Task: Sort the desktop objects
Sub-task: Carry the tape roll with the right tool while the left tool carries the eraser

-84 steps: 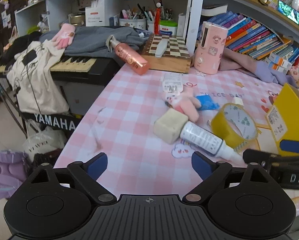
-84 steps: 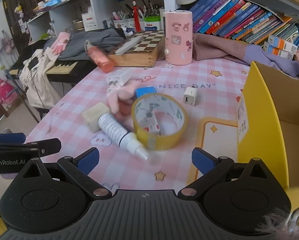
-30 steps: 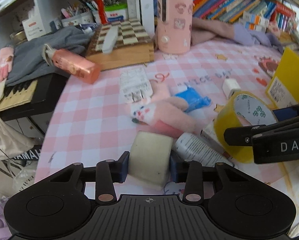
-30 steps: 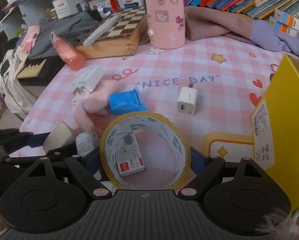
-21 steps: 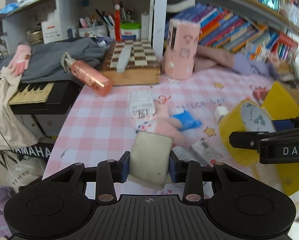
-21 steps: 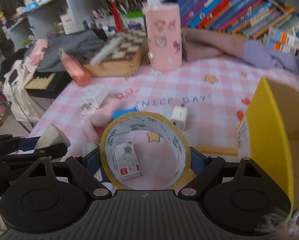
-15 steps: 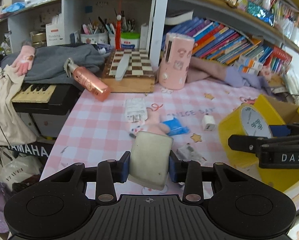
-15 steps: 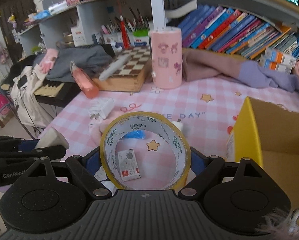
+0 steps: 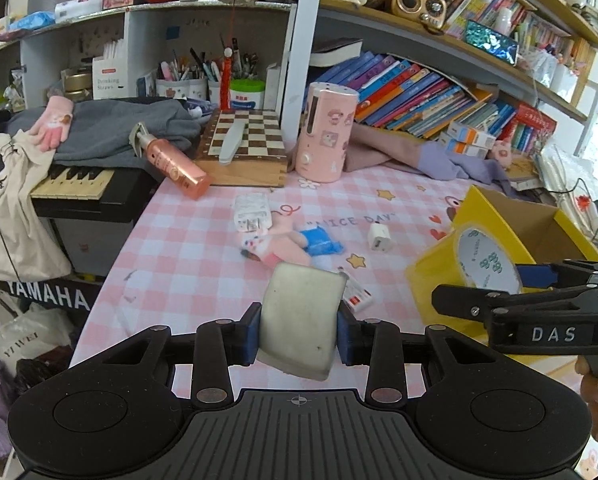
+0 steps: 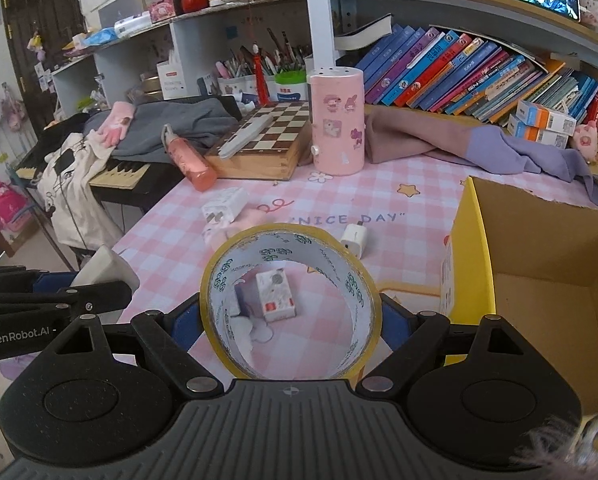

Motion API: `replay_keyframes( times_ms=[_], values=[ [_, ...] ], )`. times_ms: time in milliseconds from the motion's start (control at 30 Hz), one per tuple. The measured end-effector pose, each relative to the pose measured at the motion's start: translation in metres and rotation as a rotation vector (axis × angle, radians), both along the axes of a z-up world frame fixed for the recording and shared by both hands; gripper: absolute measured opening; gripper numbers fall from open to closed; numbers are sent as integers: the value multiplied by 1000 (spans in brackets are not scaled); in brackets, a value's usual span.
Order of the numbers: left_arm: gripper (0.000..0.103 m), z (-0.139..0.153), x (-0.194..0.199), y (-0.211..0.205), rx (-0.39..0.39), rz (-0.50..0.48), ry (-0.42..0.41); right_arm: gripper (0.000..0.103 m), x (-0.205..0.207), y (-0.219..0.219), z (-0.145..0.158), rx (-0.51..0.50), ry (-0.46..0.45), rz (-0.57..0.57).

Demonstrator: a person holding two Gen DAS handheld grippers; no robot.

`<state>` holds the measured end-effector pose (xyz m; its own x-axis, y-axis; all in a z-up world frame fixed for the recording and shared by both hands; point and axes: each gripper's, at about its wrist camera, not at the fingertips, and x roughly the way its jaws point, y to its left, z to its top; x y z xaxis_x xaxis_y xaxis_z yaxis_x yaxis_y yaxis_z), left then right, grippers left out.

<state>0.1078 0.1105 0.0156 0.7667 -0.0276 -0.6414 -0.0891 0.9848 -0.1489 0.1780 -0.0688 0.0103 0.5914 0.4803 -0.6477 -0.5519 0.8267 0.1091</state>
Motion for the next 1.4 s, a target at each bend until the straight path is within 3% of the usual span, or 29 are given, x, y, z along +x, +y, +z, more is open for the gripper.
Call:
replay_keyframes(
  times_ms=[667,1100,1400],
  values=[
    [34,6,-107,-20,-27,-42,-20,86,-113,-34,1,6,0,-46],
    [34,7,-146,-32,-25,-64,-43,86,-152,-41,5,-24,-9,-28],
    [34,9,-168,-31,-48,-27,-62,86,-169,-35,2,-56,48,41]
  ],
)
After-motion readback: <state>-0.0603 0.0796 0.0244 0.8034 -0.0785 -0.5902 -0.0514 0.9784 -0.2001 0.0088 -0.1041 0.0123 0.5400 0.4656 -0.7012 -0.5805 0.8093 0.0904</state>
